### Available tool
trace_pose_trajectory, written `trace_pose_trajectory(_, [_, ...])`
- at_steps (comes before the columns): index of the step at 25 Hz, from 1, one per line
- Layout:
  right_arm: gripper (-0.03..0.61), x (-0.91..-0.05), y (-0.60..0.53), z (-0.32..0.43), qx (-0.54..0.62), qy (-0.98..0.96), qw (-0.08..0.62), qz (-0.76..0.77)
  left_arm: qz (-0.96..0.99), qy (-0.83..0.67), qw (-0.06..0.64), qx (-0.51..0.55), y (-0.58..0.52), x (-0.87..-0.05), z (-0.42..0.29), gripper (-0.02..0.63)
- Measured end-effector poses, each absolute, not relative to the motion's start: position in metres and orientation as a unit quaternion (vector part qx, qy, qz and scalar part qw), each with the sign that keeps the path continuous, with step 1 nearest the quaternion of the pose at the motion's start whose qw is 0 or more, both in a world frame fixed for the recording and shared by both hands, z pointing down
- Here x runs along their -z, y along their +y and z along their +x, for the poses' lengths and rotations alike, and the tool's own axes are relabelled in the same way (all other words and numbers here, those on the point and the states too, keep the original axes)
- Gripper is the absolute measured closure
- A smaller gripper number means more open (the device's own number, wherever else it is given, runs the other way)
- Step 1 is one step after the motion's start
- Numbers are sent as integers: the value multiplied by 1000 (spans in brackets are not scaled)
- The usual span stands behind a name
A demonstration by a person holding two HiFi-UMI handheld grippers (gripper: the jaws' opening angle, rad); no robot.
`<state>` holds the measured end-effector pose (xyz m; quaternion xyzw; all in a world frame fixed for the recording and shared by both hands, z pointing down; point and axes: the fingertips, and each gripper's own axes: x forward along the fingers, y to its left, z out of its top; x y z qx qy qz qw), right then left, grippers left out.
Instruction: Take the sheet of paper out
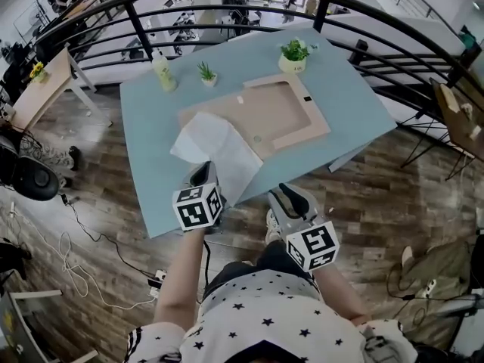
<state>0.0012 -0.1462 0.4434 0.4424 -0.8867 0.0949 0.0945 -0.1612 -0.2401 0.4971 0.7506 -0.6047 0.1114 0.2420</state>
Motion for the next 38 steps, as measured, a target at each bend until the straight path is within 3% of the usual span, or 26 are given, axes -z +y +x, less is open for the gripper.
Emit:
trace_pose_trajectory(11, [569, -429, -91, -8, -72, -873, 82, 476, 776, -582, 233, -79, -157, -468, -177, 611])
trace_pose_trajectory(38, [572, -418, -25, -14, -43, -865, 92, 491, 811, -540, 223, -34, -41, -436, -178, 611])
